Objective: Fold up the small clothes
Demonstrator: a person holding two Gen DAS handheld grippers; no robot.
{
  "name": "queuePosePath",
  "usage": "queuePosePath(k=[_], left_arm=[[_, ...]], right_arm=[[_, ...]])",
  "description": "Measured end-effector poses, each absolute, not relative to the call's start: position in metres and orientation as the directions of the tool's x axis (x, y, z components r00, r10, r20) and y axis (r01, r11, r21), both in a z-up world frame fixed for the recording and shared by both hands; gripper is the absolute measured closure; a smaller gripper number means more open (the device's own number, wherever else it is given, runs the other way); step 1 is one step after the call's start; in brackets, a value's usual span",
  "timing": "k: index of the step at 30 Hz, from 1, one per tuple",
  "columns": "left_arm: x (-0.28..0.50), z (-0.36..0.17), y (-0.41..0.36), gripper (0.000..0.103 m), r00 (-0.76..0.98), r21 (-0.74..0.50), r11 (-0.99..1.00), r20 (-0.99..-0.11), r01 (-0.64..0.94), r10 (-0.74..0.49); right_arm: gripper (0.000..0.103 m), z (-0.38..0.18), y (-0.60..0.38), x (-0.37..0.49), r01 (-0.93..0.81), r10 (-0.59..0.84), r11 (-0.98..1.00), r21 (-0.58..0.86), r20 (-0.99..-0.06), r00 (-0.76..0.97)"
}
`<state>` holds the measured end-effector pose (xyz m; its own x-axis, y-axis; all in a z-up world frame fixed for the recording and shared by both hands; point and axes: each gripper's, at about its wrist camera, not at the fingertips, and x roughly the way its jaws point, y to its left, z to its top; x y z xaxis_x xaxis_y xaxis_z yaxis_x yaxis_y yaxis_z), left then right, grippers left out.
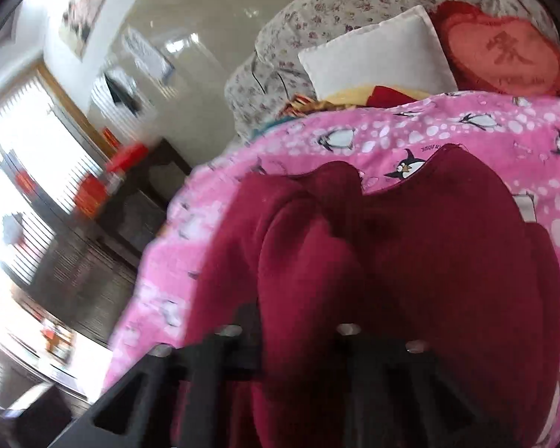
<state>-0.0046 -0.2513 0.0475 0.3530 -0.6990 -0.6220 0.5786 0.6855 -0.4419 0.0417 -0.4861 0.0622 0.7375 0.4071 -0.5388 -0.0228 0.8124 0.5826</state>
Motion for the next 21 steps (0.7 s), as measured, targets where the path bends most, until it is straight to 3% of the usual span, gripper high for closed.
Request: queuePosePath(k=[2, 4, 7, 10, 11, 13, 17, 19, 21], left_arm=[[-0.014, 0.059, -0.255, 0.03, 0.319, -0.454, 0.64, -0.6, 0.62, -0.734], [-0.021, 0.071, -0.263, 0.03, 0.269, -0.486, 0.576, -0.563, 0.657, -0.782], [-0.032, 0.081, -0.283, 0.03, 0.225, -0.469, 0.512, -0.54, 0.72, -0.811], [-0.027, 0.069, -0.302, 0.03, 0.225, -0.44, 0.551, -0.599, 0.709, -0.768], [-0.025, 0.066, -0.302, 0.03, 0.221, -0.441, 0.565, -0.618, 0.698, -0.755], [-0.022, 0.066, -0.293, 0.03, 0.215, -0.447, 0.57, -0.625, 0.689, -0.75], [-0.021, 0.081, -0.258, 0.03, 0.353, -0.351, 0.638, -0.606, 0.686, -0.712], [-0.013, 0.085, -0.25, 0.03, 0.411, -0.31, 0.683, -0.613, 0.661, -0.675], [-0.003, 0.081, -0.249, 0.03, 0.44, -0.294, 0.713, -0.62, 0.636, -0.649]], right_arm=[[0.089, 0.082, -0.5, 0.023, -0.074, 0.441, 0.775, 0.627, -0.454, 0.775], [0.089, 0.103, -0.51, 0.01, -0.087, 0.426, 0.789, 0.609, -0.438, 0.792], [0.09, 0.124, -0.521, 0.005, 0.013, 0.246, 0.904, 0.428, -0.543, 0.803], [0.089, 0.106, -0.528, 0.028, 0.117, 0.085, 0.958, 0.262, -0.646, 0.759], [0.087, 0.09, -0.531, 0.038, 0.145, 0.08, 0.954, 0.263, -0.689, 0.721], [0.073, 0.074, -0.536, 0.04, 0.161, 0.111, 0.942, 0.295, -0.725, 0.68], [0.065, 0.104, -0.548, -0.007, 0.173, 0.103, 0.923, 0.343, -0.654, 0.749], [0.057, 0.123, -0.544, -0.041, 0.08, 0.201, 0.905, 0.418, -0.586, 0.785], [0.057, 0.124, -0.53, -0.059, 0.025, 0.274, 0.889, 0.458, -0.575, 0.771]])
